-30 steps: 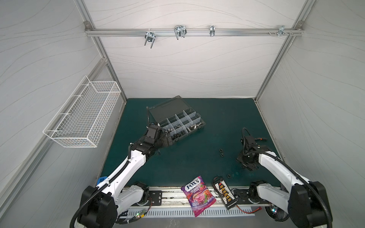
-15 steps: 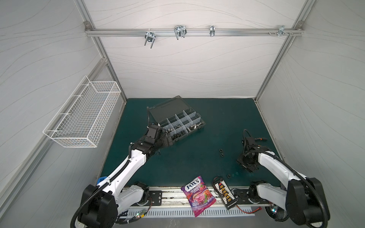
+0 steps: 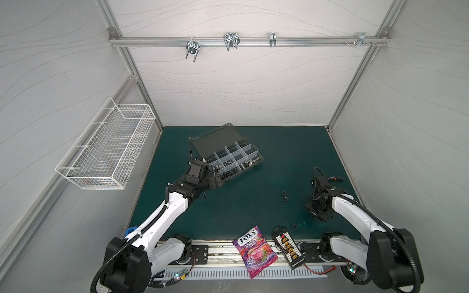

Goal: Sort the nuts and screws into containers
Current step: 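Lower the right gripper and close it on the black hex nut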

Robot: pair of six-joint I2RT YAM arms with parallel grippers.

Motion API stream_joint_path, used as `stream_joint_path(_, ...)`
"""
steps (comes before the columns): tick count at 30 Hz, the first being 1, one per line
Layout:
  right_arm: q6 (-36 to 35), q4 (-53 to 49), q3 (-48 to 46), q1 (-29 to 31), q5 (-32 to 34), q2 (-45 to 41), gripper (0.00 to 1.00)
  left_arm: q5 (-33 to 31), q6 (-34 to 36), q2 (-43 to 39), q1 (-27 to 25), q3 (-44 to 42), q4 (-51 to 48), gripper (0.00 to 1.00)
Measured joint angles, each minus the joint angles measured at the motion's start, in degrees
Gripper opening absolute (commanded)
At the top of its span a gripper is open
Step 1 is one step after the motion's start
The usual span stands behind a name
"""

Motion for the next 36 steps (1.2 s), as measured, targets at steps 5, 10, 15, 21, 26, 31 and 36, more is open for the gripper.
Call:
stream_joint_path(5,0.0,-0.1,0.0,0.0,0.0,0.0,0.36,0.0,0.0,0.0,0.0,0.0,0.0,0.99)
stream_joint_path(10,0.0,-0.1,0.0,0.0,-0.3,0.0,0.32,0.0,0.0,0.0,0.0,0.0,0.0,0.99)
stream_joint_path(15,0.0,-0.2,0.0,0.0,-0.6,0.0,0.28,0.0,0.0,0.0,0.0,0.0,0.0,0.99)
stream_joint_path(21,0.0,-0.4,0.0,0.0,-1.0,-0.1,0.26,0.0,0.0,0.0,0.0,0.0,0.0,0.99)
stream_joint_path(26,0.0,-0.5,0.0,0.0,-1.5,-0.1,0.22,0.0,0.0,0.0,0.0,0.0,0.0,0.99)
stream_joint_path(31,0.0,-0.5,0.0,0.0,-1.6,0.0,0.15,0.0,0.0,0.0,0.0,0.0,0.0,0.99)
stream_joint_path(36,0.0,-0.5,0.0,0.0,-1.7,0.0,0.04,0.0,0.0,0.0,0.0,0.0,0.0,0.99)
